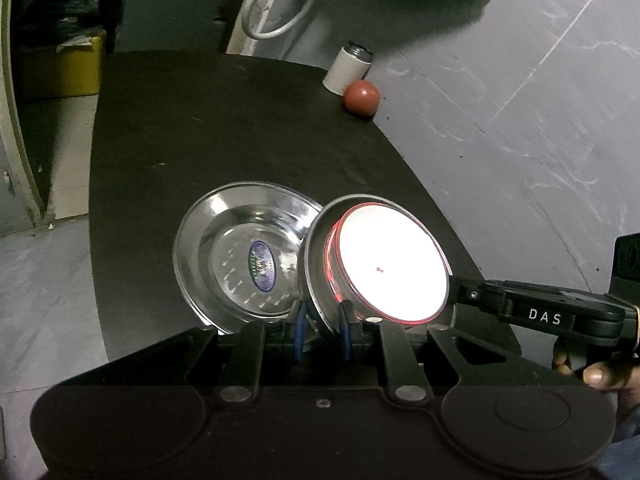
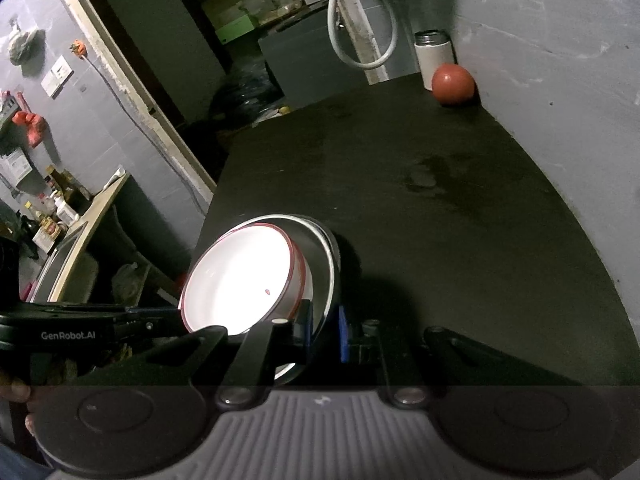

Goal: Organize plates and bowls
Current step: 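Carry the steel bowl with both tools over the steel plate stack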

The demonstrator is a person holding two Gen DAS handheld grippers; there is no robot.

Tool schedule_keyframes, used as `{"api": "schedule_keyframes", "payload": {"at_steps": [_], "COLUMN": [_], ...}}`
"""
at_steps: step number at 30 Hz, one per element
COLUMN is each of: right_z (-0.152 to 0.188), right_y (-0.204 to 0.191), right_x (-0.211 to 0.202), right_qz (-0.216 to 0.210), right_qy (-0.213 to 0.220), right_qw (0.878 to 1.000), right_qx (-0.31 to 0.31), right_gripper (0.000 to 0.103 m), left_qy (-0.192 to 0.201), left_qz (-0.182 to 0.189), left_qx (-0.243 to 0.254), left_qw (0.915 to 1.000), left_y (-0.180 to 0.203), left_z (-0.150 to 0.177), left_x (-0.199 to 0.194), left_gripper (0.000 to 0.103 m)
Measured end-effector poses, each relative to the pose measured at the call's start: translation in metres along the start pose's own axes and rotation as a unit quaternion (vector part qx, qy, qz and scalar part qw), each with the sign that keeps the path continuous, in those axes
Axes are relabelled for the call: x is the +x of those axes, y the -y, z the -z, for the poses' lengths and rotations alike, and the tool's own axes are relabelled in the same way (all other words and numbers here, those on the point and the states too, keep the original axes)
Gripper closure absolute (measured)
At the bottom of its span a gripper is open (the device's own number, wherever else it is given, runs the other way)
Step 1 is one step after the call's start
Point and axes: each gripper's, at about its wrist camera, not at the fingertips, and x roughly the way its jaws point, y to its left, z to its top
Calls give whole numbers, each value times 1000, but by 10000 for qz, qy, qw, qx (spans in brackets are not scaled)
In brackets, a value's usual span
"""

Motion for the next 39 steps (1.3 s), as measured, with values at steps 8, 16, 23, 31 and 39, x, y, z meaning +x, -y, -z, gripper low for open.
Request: {"api": "schedule_keyframes", "payload": {"at_steps": [8,16,23,31,39], "right_z": [-9,-17,-24,-29,-32], "right_y": [-6,-14,-21,-25,-27], "right_x": [13,28,40,52,61], "right_qz": [-83,-191,-293,-389,-431], "right_qy": [-77,-190,-286,-375,-432], "right_qw": [9999,9993,9985,9975,9970], "right_qx": [-94,-243,-355,-444,-470], "right_gripper": [88,88,88,88,88], "left_qy": [66,121,151,166,136], "left_qz": [-102,-237,-355,-464,-503], "left_qx": [-83,-220,-346,-459,-522], "left_qw": [9999,9994,9987,9977,9973], "left_y": [-9,-20,-28,-34,-38], "left_z": [-3,-4,-6,-7,-10], "left_x": [-2,-5,-8,-7,-3], "left_gripper": [85,85,85,85,85]}}
